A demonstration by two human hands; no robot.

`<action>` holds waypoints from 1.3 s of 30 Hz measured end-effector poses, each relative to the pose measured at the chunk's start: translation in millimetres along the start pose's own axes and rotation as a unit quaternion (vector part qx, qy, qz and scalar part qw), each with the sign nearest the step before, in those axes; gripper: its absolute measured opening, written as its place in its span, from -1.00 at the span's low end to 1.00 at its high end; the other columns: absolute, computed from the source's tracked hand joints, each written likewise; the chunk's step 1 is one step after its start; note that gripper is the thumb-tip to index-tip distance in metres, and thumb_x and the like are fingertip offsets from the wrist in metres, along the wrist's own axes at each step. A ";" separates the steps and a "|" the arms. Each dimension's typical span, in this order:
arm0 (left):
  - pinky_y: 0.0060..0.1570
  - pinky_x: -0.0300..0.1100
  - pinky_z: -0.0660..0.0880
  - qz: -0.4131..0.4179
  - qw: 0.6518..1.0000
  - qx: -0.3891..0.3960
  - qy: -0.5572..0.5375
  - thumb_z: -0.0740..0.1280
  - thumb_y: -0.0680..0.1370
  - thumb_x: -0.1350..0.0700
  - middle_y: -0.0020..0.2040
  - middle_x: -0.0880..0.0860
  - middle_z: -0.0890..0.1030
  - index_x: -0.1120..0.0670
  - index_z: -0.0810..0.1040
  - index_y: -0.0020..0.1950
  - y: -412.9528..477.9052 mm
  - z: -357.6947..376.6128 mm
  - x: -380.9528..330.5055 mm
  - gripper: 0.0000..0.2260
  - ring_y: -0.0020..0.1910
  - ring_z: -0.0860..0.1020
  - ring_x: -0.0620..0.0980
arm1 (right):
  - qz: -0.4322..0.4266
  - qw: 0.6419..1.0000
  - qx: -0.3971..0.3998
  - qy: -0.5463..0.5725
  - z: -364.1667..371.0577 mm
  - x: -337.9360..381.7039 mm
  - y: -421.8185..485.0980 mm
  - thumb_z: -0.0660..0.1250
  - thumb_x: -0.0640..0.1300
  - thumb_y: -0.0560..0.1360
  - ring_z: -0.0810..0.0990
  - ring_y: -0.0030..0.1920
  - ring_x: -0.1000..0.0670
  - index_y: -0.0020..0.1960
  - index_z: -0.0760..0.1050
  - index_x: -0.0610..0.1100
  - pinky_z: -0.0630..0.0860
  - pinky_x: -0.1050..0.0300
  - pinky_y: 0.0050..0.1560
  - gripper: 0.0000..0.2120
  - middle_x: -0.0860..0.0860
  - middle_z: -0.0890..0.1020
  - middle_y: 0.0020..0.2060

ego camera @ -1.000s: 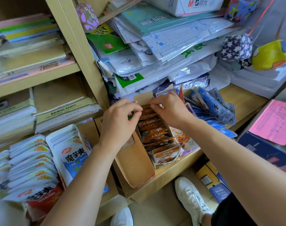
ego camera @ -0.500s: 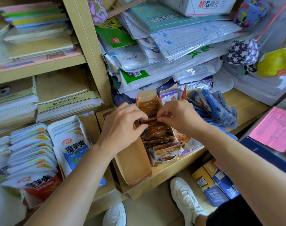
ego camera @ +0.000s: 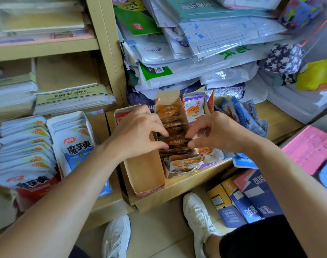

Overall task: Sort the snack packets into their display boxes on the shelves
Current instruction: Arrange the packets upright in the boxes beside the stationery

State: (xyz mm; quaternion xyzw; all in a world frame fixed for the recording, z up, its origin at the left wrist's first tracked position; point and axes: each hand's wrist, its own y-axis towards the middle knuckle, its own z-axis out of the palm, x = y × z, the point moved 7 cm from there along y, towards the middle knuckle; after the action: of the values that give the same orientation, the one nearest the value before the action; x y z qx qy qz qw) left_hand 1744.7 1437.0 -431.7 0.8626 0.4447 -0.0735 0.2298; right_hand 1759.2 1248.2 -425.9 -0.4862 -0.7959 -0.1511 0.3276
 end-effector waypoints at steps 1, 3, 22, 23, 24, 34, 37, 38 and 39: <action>-0.20 -0.13 0.32 0.006 1.000 0.001 -0.002 0.51 0.39 -0.18 -0.08 -0.18 0.66 -0.14 0.75 -0.06 0.5 0.7 -1.4 -0.80 -0.09 0.42 -0.05 | -0.005 1.000 0.017 -0.010 1.9 0.1 -1.9 0.60 -0.04 0.36 0.54 -0.26 0.18 -0.07 0.69 0.10 0.47 0.34 -0.24 -0.82 0.20 0.61 -0.29; -0.19 -0.15 0.38 0.025 1.000 -0.005 0.003 0.51 0.46 -0.07 -0.14 -0.15 0.69 -0.11 0.75 -0.11 2.0 1.7 -6.1 -0.92 -0.15 0.48 -0.06 | -0.012 0.999 0.037 -0.032 4.0 0.6 -5.7 0.60 -0.09 0.37 0.56 -0.19 0.17 -0.02 0.68 0.09 0.51 0.33 -0.18 -0.78 0.18 0.62 -0.23; -0.24 -0.24 0.45 -0.043 0.997 -0.052 -0.037 0.31 0.48 -0.35 -0.12 -0.23 0.62 -0.12 0.70 0.08 -5.6 -9.6 -5.7 -0.61 -0.15 0.53 -0.21 | -0.052 0.985 -0.142 -0.080 0.7 7.8 4.4 0.52 -0.22 0.47 0.59 -0.29 0.20 -0.10 0.71 -0.13 0.54 0.39 -0.22 -0.97 0.09 0.63 -0.33; -0.23 -0.23 0.45 -0.039 0.998 -0.047 -0.010 0.30 0.45 -0.40 -0.09 -0.22 0.64 -0.11 0.70 0.11 -7.6 -8.8 -8.1 -0.53 -0.13 0.53 -0.18 | -0.050 0.985 -0.147 -0.080 0.9 7.4 5.2 0.52 -0.21 0.47 0.59 -0.29 0.21 -0.10 0.71 -0.12 0.53 0.41 -0.23 -0.97 0.09 0.63 -0.32; -0.21 -0.21 0.46 -0.033 0.998 -0.048 0.010 0.31 0.44 -0.41 -0.06 -0.18 0.66 -0.08 0.70 0.13 -9.8 -8.5 -10.4 -0.50 -0.11 0.54 -0.14 | -0.047 0.984 -0.153 -0.080 1.2 6.4 6.1 0.52 -0.20 0.47 0.59 -0.29 0.21 -0.09 0.71 -0.11 0.52 0.41 -0.23 -0.97 0.10 0.64 -0.32; -0.21 -0.10 0.60 0.029 0.994 -0.098 -0.030 0.53 0.47 0.06 -0.12 -0.09 0.72 -0.01 0.76 -0.04 -36.6 -7.5 -37.6 -0.91 -0.12 0.61 -0.12 | -0.020 0.979 -0.201 -0.028 -6.6 0.0 9.1 0.55 -0.21 0.43 0.65 -0.32 0.08 -0.14 0.70 -0.13 0.63 0.12 -0.18 -0.96 0.06 0.67 -0.35; -0.13 -0.10 0.62 0.057 0.992 -0.072 -0.081 0.52 0.48 0.08 -0.11 -0.08 0.73 0.01 0.77 -0.03 -42.5 -2.3 -45.9 -0.91 -0.10 0.63 -0.14 | -0.015 0.968 -0.249 -0.011 -6.2 -0.7 10.7 0.58 -0.19 0.40 0.64 -0.32 0.10 -0.19 0.66 -0.14 0.62 0.17 -0.21 -0.90 0.05 0.66 -0.35; -0.11 -0.11 0.63 0.065 0.992 -0.058 -0.095 0.52 0.49 0.08 -0.10 -0.08 0.73 0.02 0.77 -0.03 -44.4 0.2 -49.0 -0.91 -0.09 0.65 -0.16 | -0.013 0.964 -0.264 -0.008 -5.0 -0.1 11.4 0.58 -0.19 0.39 0.62 -0.34 0.12 -0.20 0.66 -0.14 0.60 0.23 -0.23 -0.90 0.07 0.65 -0.36; -0.09 -0.13 0.63 0.072 0.991 -0.042 -0.106 0.51 0.50 0.08 -0.09 -0.07 0.73 0.02 0.77 -0.02 -46.4 3.0 -52.1 -0.91 -0.09 0.66 -0.18 | -0.010 0.960 -0.280 -0.008 -3.8 0.6 12.2 0.57 -0.19 0.40 0.59 -0.36 0.14 -0.21 0.65 -0.13 0.57 0.28 -0.25 -0.90 0.10 0.63 -0.38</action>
State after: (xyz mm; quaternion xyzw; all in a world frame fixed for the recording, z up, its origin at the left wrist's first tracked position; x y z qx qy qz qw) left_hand 1676.8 1420.6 -432.5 0.8691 0.3573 -0.1296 0.3165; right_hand 1771.1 1252.4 -423.7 -0.5516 -0.7295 -0.3668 0.1704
